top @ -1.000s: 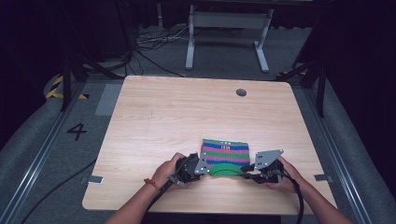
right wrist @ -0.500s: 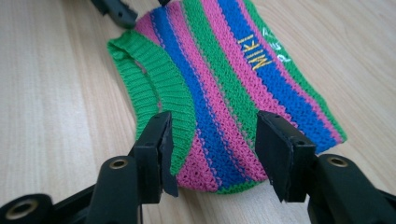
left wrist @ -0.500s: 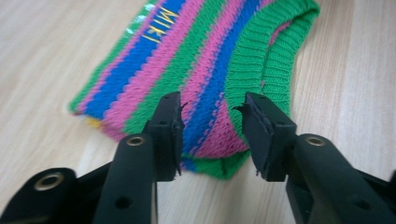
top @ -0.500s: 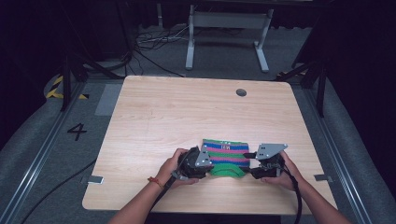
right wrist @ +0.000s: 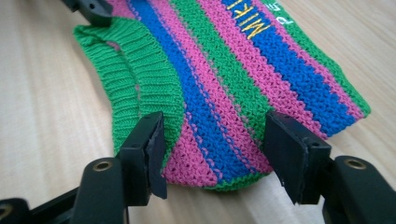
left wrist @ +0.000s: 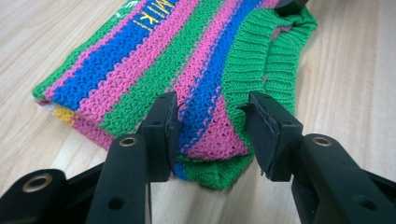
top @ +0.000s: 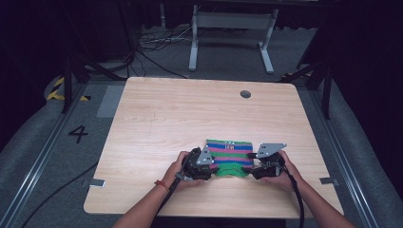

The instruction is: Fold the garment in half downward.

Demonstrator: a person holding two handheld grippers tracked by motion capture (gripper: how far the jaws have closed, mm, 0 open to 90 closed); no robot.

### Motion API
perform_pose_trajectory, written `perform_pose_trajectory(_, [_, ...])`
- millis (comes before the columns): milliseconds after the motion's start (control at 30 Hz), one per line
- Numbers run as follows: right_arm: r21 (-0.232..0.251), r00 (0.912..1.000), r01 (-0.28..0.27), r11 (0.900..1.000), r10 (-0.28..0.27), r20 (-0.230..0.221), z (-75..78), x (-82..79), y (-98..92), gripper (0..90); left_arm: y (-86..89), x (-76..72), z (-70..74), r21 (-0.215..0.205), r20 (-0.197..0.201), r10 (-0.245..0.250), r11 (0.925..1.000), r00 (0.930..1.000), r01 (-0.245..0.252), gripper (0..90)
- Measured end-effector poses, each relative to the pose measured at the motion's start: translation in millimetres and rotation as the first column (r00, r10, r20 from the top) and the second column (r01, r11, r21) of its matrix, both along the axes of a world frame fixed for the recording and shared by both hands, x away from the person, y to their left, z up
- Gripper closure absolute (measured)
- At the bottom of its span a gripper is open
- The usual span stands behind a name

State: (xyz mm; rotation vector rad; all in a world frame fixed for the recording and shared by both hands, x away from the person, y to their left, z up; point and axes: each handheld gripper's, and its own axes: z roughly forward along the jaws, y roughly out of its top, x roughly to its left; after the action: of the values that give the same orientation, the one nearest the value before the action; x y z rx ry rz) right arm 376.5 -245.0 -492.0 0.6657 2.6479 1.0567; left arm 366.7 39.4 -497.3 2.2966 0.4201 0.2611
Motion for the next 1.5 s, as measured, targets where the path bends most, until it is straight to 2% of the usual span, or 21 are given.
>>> perform_pose_trajectory(167, [0.005,0.9999,0.011,1.0,-0.011,0.01,0.1,2.1,-1.0,36.2,0.1,-0.2,3.3,0.028,0.027,0.022,0.9993,0.9994,-0.023,49.1])
perform_pose_trajectory(300, [-0.005,0.9996,0.021,1.0,-0.02,0.017,3.3,0.9,-1.5,32.6,2.6,0.8,4.9,0.026,0.027,0.045,0.9986,0.9986,-0.046,42.6])
perform_pose_trajectory(400, [-0.021,0.9991,0.032,0.999,-0.032,0.027,6.5,-0.1,-1.4,28.6,4.1,0.0,9.0,0.03,0.044,0.064,0.9974,0.9969,-0.066,36.2])
perform_pose_trajectory(533, [-0.015,0.9985,0.036,0.999,-0.035,0.042,11.9,-2.1,-1.7,28.1,7.4,-1.2,14.1,0.036,0.064,0.055,0.9977,0.9964,-0.057,32.5])
perform_pose_trajectory(600, [-0.001,0.9973,0.034,0.999,-0.034,0.065,16.8,-3.9,-2.8,28.3,9.9,-1.8,16.8,0.04,0.062,0.049,0.9979,0.9968,-0.052,30.4])
perform_pose_trajectory(633, [0.005,0.997,0.026,1.0,-0.026,0.073,19.9,-5.2,-3.6,28.0,10.5,-3.2,18.7,0.062,0.075,0.064,0.9957,0.9951,-0.069,30.3])
perform_pose_trajectory(767, [0.006,0.9956,0.03,1.0,-0.03,0.088,28.9,-8.9,-7.6,27.2,15.3,-3.9,25.1,0.085,0.082,0.045,0.995,0.9956,-0.052,27.6])
perform_pose_trajectory(867, [-0.027,0.9924,0.04,0.999,-0.036,0.117,33.2,-11.2,-10.4,28.1,19.7,-4.5,28.9,0.132,0.085,0.052,0.9892,0.995,-0.063,26.2])
perform_pose_trajectory(967, [-0.024,0.9922,0.049,0.999,-0.046,0.116,36.5,-12.0,-14.9,28.6,24.3,-5.8,31.8,0.155,0.091,0.053,0.9857,0.9944,-0.066,25.4])
perform_pose_trajectory(1100, [-0.028,0.9908,0.063,0.998,-0.059,0.122,39.7,-13.4,-21.6,29.1,38.8,-12.3,40.2,0.197,0.106,0.068,0.9764,0.9921,-0.088,25.3])
perform_pose_trajectory(1267, [-0.029,0.9889,0.085,0.996,-0.081,0.125,42.7,-16.3,-29.7,28.9,54.7,-20.3,45.1,0.21,0.108,0.092,0.9712,0.9898,-0.113,23.3])
perform_pose_trajectory(1400, [-0.041,0.9884,0.09,0.995,-0.084,0.126,42.7,-20.1,-35.4,28.3,66.8,-25.5,45.8,0.197,0.109,0.112,0.9716,0.9877,-0.132,22.5])
perform_pose_trajectory(1500, [-0.041,0.9867,0.107,0.993,-0.101,0.127,41.7,-25.0,-45.4,27.7,80.2,-30.3,44.0,0.202,0.111,0.143,0.9656,0.9834,-0.164,21.1])
